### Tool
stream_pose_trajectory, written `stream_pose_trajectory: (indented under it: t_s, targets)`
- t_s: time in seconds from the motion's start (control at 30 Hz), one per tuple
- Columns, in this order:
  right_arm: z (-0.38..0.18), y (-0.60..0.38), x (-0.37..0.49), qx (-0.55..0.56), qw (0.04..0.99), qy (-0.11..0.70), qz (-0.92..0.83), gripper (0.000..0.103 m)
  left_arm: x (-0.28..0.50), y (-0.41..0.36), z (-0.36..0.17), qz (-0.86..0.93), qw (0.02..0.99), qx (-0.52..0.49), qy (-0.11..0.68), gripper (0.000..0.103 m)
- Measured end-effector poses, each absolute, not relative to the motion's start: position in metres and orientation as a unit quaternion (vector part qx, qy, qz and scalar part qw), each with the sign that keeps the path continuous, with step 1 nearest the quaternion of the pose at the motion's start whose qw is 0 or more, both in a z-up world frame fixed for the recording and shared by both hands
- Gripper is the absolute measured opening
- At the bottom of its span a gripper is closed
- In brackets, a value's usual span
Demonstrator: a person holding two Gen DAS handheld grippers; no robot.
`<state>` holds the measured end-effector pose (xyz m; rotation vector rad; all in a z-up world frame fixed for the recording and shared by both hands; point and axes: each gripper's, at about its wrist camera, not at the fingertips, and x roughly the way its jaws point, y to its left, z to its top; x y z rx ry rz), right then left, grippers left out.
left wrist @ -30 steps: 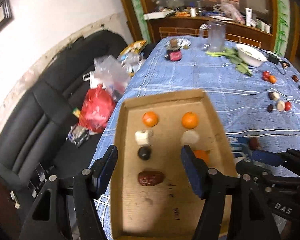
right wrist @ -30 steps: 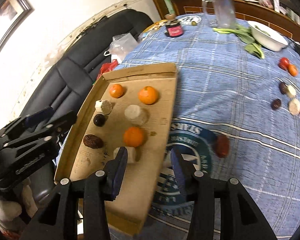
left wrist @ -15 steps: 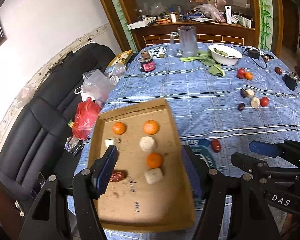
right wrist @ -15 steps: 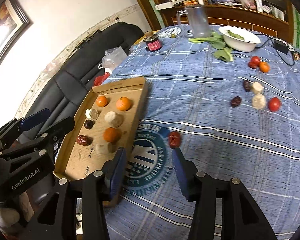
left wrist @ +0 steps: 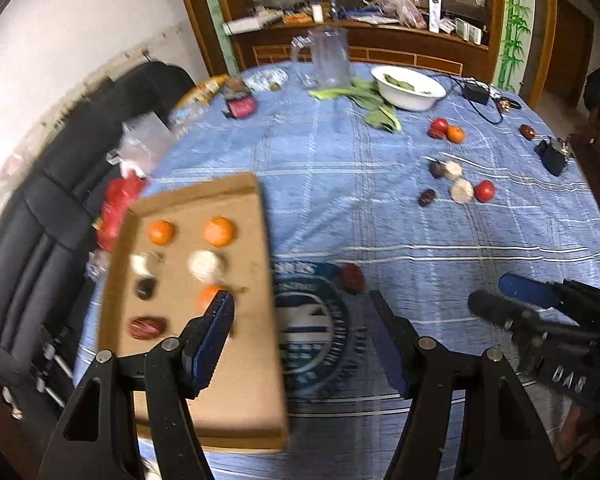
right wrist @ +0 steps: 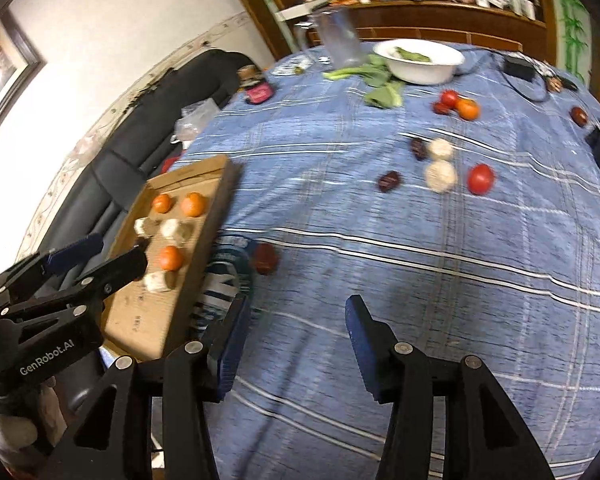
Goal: Organize fruits
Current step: 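Open both grippers and withdraw both tools toward the remaining food, then grasp the red tomato with the right gripper while the left grasps a dark date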
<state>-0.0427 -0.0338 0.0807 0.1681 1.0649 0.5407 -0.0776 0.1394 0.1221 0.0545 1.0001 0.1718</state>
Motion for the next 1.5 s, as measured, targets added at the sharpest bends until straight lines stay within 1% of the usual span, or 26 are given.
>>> stream_pose_trajectory:
  t_s: [0.13,0.3,0.43,0.6,0.63,0.73,0.83,0.9,0.97,1.0,1.03,1.1,1.13,1.17,1.3,1.5]
  targets:
    - [0.066,-0.072,-0.025,0.090,0.828,0.513,0.207,0.053,-0.063,0.128,0.102,0.057,0.863,0.008,0.502,0.066]
    - [0.049,-0.111,0.009,0.109,0.829,0.524,0.163,0.053,-0.026,0.118,0.079,0.022,0.852,-0.031,0.522,0.066]
    - [0.047,-0.123,0.041,0.105,0.839,0.512,0.153,0.053,0.006,0.108,0.066,-0.007,0.852,-0.052,0.521,0.066]
    - [0.043,-0.117,0.078,0.063,0.851,0.497,0.154,0.053,0.046,0.086,0.051,-0.052,0.856,-0.040,0.513,0.065]
    - [0.041,-0.115,0.081,0.055,0.852,0.497,0.156,0.053,0.055,0.079,0.047,-0.062,0.856,-0.032,0.512,0.064]
    - [0.032,-0.104,0.090,0.022,0.851,0.499,0.164,0.053,0.072,0.069,0.038,-0.076,0.855,-0.006,0.513,0.054]
    - [0.025,-0.095,0.095,-0.005,0.852,0.495,0.170,0.053,0.084,0.059,0.032,-0.092,0.855,0.014,0.511,0.051]
    - [0.022,-0.091,0.098,-0.016,0.853,0.493,0.173,0.053,0.091,0.053,0.027,-0.097,0.853,0.029,0.511,0.046]
    - [0.020,-0.089,0.100,-0.022,0.853,0.491,0.175,0.052,0.098,0.050,0.019,-0.101,0.848,0.035,0.518,0.038]
    - [0.019,-0.087,0.102,-0.026,0.854,0.489,0.176,0.052,0.100,0.051,0.017,-0.103,0.847,0.033,0.521,0.037]
    - [0.019,-0.086,0.103,-0.031,0.855,0.486,0.177,0.051,0.101,0.051,0.016,-0.103,0.848,0.032,0.518,0.035]
    - [0.019,-0.084,0.105,-0.036,0.856,0.484,0.178,0.042,0.101,0.051,0.016,-0.101,0.848,0.034,0.518,0.022]
    - [0.019,-0.084,0.105,-0.036,0.856,0.484,0.178,0.036,0.101,0.052,0.017,-0.102,0.848,0.031,0.519,0.021]
    - [0.019,-0.083,0.106,-0.034,0.856,0.484,0.179,0.034,0.100,0.053,0.017,-0.104,0.848,0.023,0.519,0.021]
    - [0.020,-0.086,0.104,-0.020,0.852,0.491,0.180,0.034,0.093,0.056,0.020,-0.100,0.851,0.017,0.516,0.021]
    - [0.031,-0.091,0.086,0.009,0.848,0.497,0.182,0.034,0.070,0.073,0.041,-0.092,0.859,-0.017,0.503,0.021]
